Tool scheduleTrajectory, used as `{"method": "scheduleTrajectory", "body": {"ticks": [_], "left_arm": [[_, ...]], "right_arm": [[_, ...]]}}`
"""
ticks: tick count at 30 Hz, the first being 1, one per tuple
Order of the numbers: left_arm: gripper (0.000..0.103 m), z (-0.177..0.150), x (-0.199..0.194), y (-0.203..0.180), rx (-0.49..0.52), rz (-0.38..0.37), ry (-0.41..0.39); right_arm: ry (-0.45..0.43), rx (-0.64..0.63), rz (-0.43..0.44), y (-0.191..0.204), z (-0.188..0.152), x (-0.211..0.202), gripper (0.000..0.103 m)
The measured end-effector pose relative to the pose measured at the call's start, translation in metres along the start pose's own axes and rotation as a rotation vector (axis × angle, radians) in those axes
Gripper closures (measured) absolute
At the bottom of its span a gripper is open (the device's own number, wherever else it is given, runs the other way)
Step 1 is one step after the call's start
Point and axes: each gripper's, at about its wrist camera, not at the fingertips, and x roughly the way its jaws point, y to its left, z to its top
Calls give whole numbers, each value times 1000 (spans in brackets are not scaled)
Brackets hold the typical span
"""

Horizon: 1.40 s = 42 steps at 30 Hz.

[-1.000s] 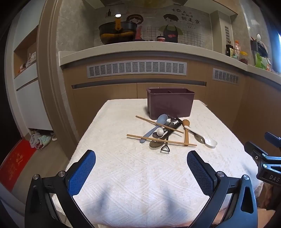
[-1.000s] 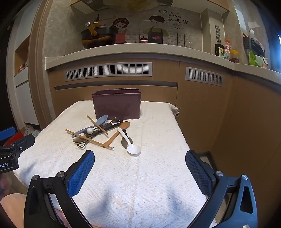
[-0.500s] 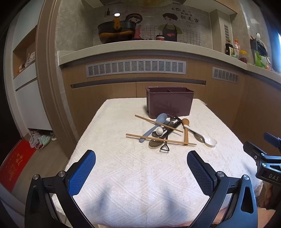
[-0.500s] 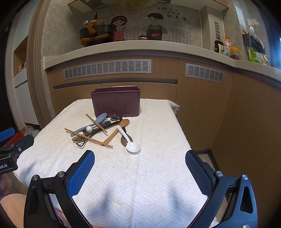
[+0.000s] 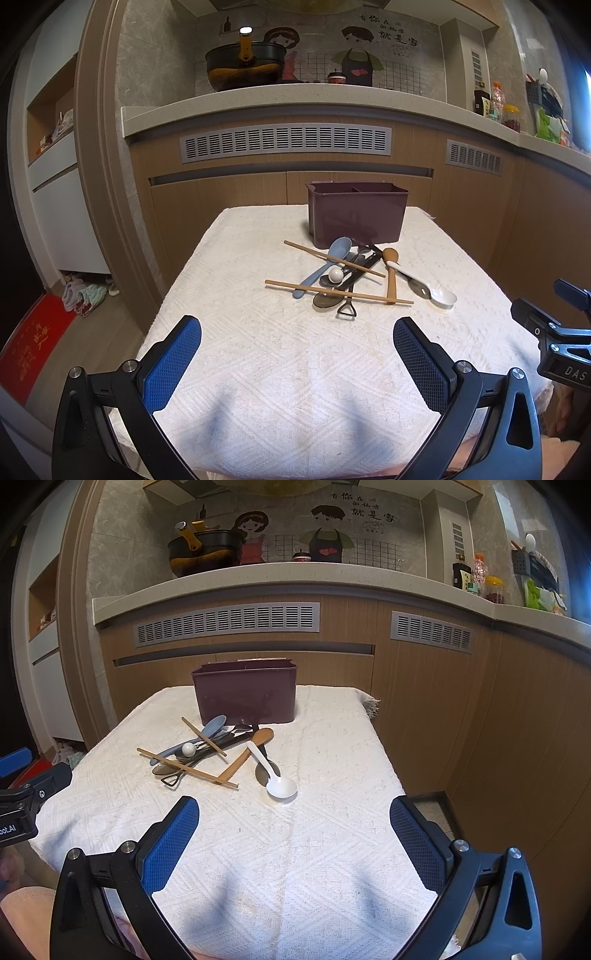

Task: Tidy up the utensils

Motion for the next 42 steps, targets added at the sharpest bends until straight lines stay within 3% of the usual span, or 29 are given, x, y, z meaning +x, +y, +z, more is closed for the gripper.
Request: {"method": "scheduleTrajectory", "body": {"ticks": [42], "left_arm": [[0, -6, 9, -3, 17, 2, 20]], "right_arm": [[20, 6, 0, -5, 0, 3, 0]]}}
